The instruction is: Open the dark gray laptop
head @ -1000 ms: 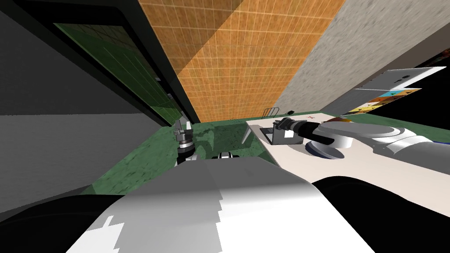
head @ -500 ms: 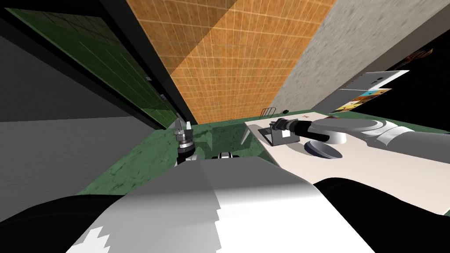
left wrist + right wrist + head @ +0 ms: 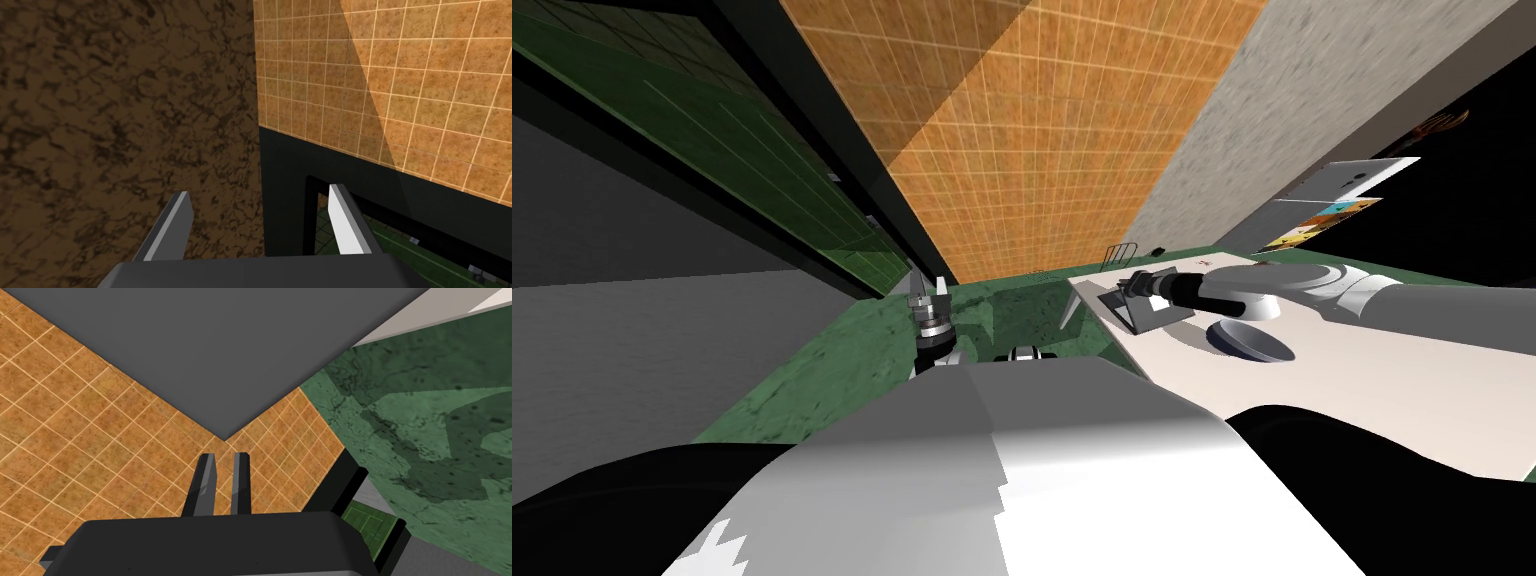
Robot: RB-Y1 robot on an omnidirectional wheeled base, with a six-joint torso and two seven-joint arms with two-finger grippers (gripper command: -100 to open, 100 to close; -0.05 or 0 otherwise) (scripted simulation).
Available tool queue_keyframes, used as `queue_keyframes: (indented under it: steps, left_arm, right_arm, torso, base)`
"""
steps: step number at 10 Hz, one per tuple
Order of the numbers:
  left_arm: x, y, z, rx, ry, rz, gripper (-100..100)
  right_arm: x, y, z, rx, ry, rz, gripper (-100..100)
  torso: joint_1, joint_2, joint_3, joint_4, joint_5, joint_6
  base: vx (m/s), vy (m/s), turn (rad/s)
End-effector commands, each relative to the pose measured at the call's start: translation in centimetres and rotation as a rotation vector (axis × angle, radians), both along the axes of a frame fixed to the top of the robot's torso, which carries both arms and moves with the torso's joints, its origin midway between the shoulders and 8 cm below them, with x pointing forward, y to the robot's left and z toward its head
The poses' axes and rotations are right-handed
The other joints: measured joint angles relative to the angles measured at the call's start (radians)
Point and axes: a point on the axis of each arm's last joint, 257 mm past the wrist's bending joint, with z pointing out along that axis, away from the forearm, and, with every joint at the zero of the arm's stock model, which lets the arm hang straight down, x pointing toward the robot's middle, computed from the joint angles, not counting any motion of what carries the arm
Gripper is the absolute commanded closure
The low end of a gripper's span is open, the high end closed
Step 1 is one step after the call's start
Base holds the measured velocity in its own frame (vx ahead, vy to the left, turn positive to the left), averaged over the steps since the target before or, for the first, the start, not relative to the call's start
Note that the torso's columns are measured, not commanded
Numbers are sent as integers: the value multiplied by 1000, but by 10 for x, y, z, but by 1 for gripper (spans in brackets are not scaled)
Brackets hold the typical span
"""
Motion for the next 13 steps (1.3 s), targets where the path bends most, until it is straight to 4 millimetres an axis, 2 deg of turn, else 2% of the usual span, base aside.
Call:
queue_keyframes:
  steps: [1,2,3,4,5,8,9,10,11,12,13]
  left_arm:
    - [0,0,0,0,0,0,0]
    - [0,0,0,0,0,0,0]
    - [0,0,0,0,0,0,0]
    - [0,0,0,0,0,0,0]
    - [0,0,0,0,0,0,0]
    - [0,0,0,0,0,0,0]
    - [0,0,0,0,0,0,0]
    - [0,0,0,0,0,0,0]
    - [0,0,0,0,0,0,0]
    - [0,0,0,0,0,0,0]
    - [0,0,0,0,0,0,0]
  right_arm:
    - [-2,0,-3,2,9,1,100]
    - [6,-15,14,-26,-41,-19,-100]
    - [6,-15,14,-26,-41,-19,-100]
    - [10,-26,26,-46,-74,-34,-100]
    - [8,-26,20,-42,-63,-36,-100]
    - [10,-26,26,-46,-74,-34,-100]
    - [18,-54,55,-89,-154,-82,-100]
    - [18,-54,55,-98,-154,-76,-100]
    - [20,-72,73,-130,-199,-104,-100]
    - [20,-72,73,-130,-199,-104,-100]
    - [21,-92,91,-166,-245,-135,-100]
  torso:
    - [1,1,0,0,1,2]
    - [1,-1,-1,1,2,0]
    - [1,0,-1,1,2,-2]
    - [2,-1,-1,1,2,-1]
    - [2,-2,-1,1,2,-2]
    - [5,-9,-6,-2,3,-3]
    - [5,-8,-5,-1,3,-2]
    - [2,-1,-1,1,2,-3]
    - [-1,2,2,2,1,-1]
    - [1,1,1,2,1,-1]
    - [3,-3,-2,1,2,-1]
  base:
    - [0,0,0]
    - [-67,-27,135]
    - [-97,-33,99]
    - [-107,-34,89]
    - [-85,-39,51]
    - [-5,-7,-5]
    - [-100,-22,284]
    - [-149,-72,174]
    - [-155,-61,158]
    - [-120,-41,58]
    - [-137,-66,176]
